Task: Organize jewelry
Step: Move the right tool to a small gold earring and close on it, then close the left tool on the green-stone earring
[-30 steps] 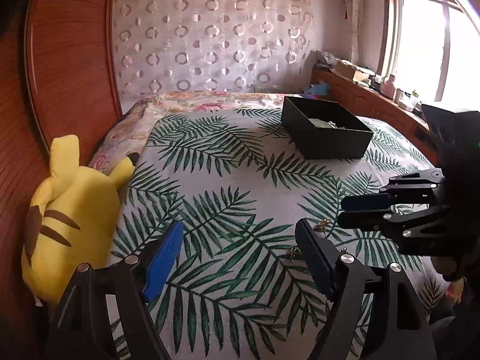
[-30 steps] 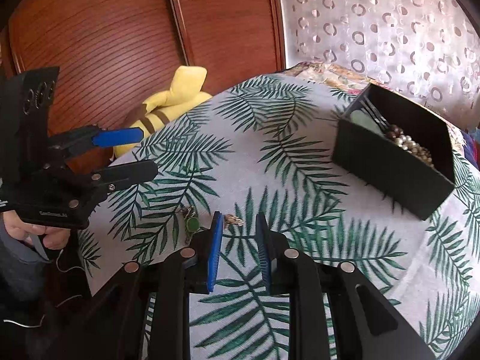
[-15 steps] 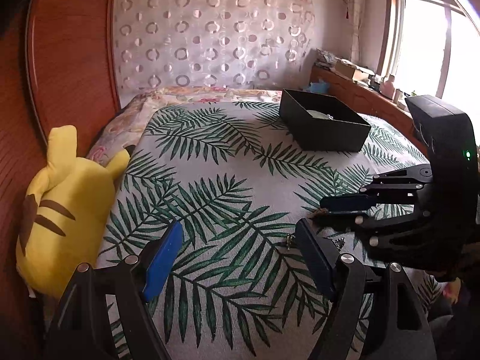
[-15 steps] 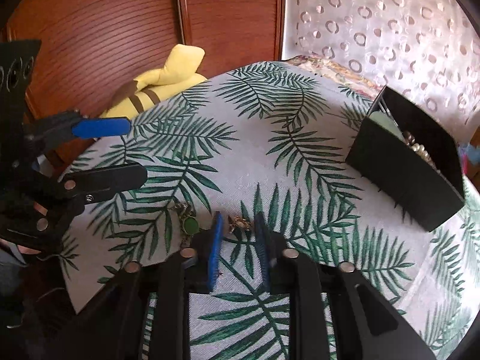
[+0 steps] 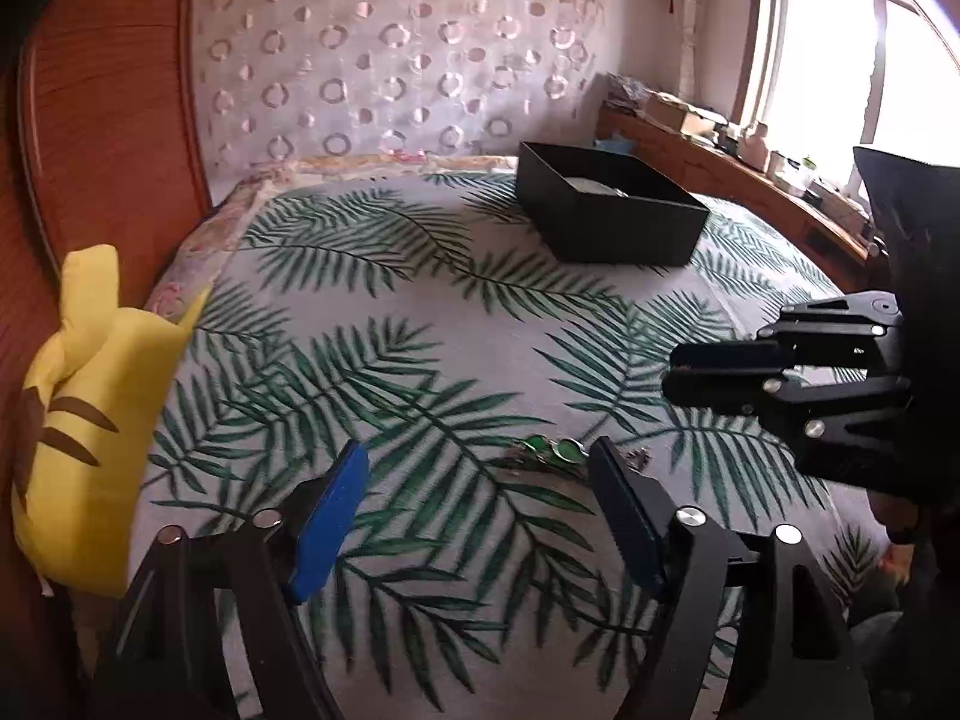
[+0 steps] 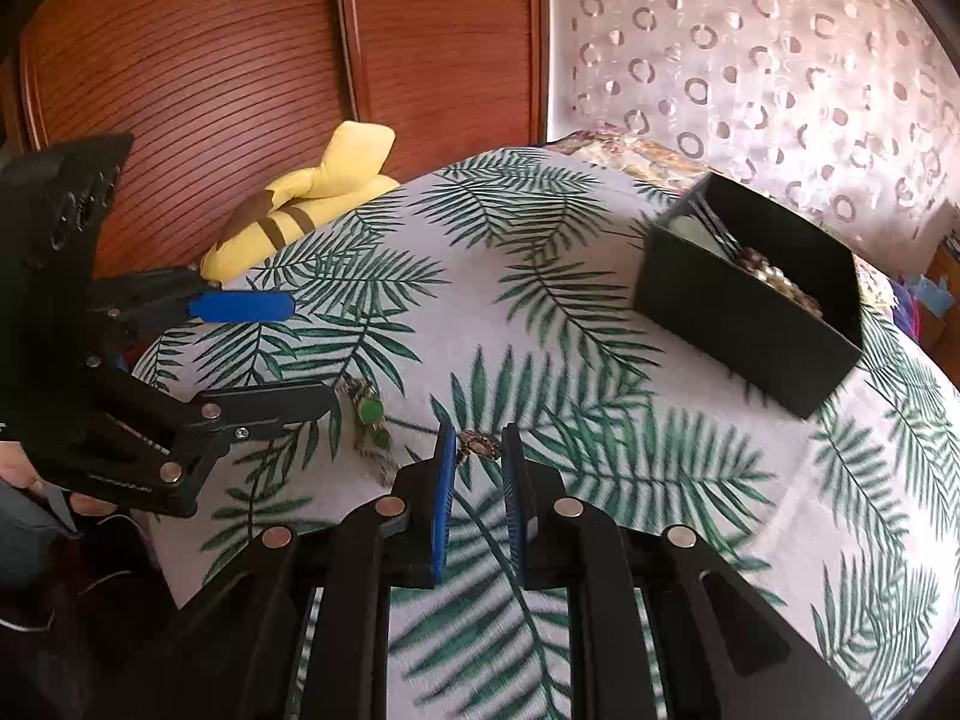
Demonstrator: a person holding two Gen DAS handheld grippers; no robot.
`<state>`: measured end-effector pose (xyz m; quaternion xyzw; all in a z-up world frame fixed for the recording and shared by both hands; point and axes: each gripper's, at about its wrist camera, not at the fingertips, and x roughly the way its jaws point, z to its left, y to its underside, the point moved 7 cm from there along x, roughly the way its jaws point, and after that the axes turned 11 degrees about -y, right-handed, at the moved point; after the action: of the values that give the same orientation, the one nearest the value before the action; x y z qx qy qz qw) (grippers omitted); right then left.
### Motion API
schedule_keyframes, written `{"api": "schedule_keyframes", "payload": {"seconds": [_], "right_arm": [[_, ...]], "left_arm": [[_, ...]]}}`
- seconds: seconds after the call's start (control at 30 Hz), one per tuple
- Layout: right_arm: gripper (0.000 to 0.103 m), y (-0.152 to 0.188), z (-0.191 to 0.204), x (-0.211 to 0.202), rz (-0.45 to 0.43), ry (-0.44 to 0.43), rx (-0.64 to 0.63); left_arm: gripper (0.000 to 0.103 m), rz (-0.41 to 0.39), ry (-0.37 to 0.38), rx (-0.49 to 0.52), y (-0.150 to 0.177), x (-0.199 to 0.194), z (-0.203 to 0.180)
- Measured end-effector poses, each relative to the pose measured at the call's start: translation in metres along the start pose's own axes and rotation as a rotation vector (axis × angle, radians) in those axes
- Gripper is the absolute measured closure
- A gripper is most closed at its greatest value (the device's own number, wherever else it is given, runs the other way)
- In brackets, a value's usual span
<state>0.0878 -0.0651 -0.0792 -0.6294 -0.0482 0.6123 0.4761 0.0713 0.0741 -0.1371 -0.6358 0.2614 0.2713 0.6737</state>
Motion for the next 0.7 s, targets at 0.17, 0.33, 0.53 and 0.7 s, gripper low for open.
{"api": "schedule_keyframes", "payload": {"seconds": [0.17,0.33,0.53,0.7], "right_arm": [[0.086,0.011,-0.005,-0.012,-0.017,-0.002,0.025],[0.086,0.016,-0.006,-0.022,-0.037,-0.006,0.046],[0.086,0.02,-0.011,-0.028,-0.048,-0.001,0.058],[0.086,0.023,-0.014,-0.032,-0.059,-0.002,0.071]], "left_arm": [[0.053,0.021,0.051,0.006,0.006,0.0,-0.016],[0.059,0.033,0.058,0.031,0.005,0.004,-0.029],[0.059,0.042,0.03,0.047,-0.003,0.016,-0.033],[0.065,0.027,0.015,0.085,-0.005,0.019,-0.043]]}}
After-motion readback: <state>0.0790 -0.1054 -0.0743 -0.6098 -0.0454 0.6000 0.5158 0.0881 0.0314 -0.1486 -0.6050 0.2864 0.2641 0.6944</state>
